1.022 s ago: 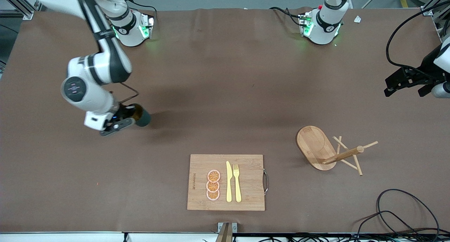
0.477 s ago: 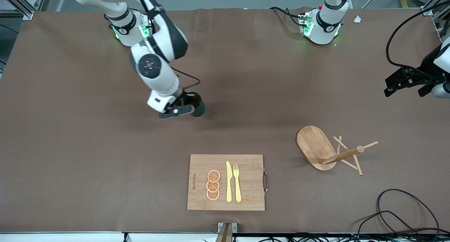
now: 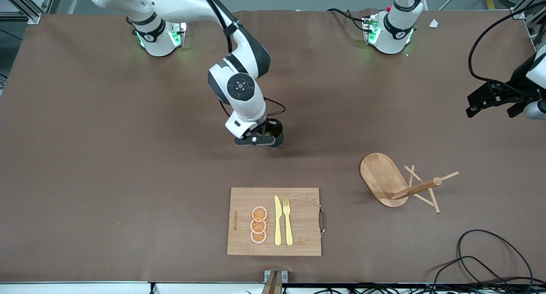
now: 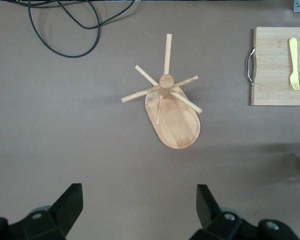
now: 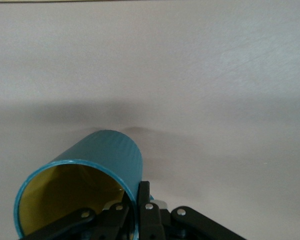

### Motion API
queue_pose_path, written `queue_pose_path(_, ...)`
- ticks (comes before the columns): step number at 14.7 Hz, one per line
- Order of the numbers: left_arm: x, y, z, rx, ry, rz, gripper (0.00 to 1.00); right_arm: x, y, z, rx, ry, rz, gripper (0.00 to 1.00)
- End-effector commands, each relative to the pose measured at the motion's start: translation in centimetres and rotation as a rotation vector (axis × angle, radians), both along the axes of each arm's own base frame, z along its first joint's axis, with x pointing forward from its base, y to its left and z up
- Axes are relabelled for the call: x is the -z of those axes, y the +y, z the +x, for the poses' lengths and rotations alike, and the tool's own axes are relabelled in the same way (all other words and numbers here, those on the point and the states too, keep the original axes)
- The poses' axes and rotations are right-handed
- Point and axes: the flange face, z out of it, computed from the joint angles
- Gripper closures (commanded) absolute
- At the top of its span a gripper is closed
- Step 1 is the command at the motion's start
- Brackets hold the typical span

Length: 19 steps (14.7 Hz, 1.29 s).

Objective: Pass cup and hang on rack
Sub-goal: 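Carry the teal mug with the right gripper toward the table middle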

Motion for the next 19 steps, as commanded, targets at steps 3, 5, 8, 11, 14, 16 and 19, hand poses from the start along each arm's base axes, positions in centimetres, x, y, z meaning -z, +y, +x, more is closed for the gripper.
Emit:
queue_pose_path(3, -0.3, 0.1, 0.3, 0.005, -0.008, -0.010, 0.00, 1.5, 2.6, -0.5, 0.098, -0.010, -0.037, 1.00)
queue_pose_path(5, -0.3, 0.1, 0.3, 0.003, -0.008, -0.010, 0.00, 1.9, 2.7, -0.6, 0.108, -0.025, -0.062, 1.00)
queue_pose_path(8, -0.3, 0.1, 0.3, -0.001, -0.008, -0.011, 0.00, 2.8, 3.2, -1.2, 0.089, -0.027, -0.078, 1.00)
queue_pose_path(11, -0.3, -0.1, 0.3, -0.006, -0.008, -0.015, 0.00, 3.1, 2.8, -0.8, 0.089, -0.029, -0.082, 0.32)
queue_pose_path(14, -0.3, -0.5, 0.4, -0.012, -0.015, -0.048, 0.00, 2.5, 2.7, -0.4, 0.091, -0.032, -0.075, 0.00)
queue_pose_path(16, 0.2, -0.3, 0.7, -0.010, -0.008, -0.044, 0.00, 1.6, 2.1, 0.5, 0.104, -0.031, -0.068, 0.00)
queue_pose_path(19, 1.4, 0.3, 1.1, -0.002, 0.020, -0.038, 0.00, -0.3, 0.9, 1.5, 0.068, 0.026, -0.101, 0.00)
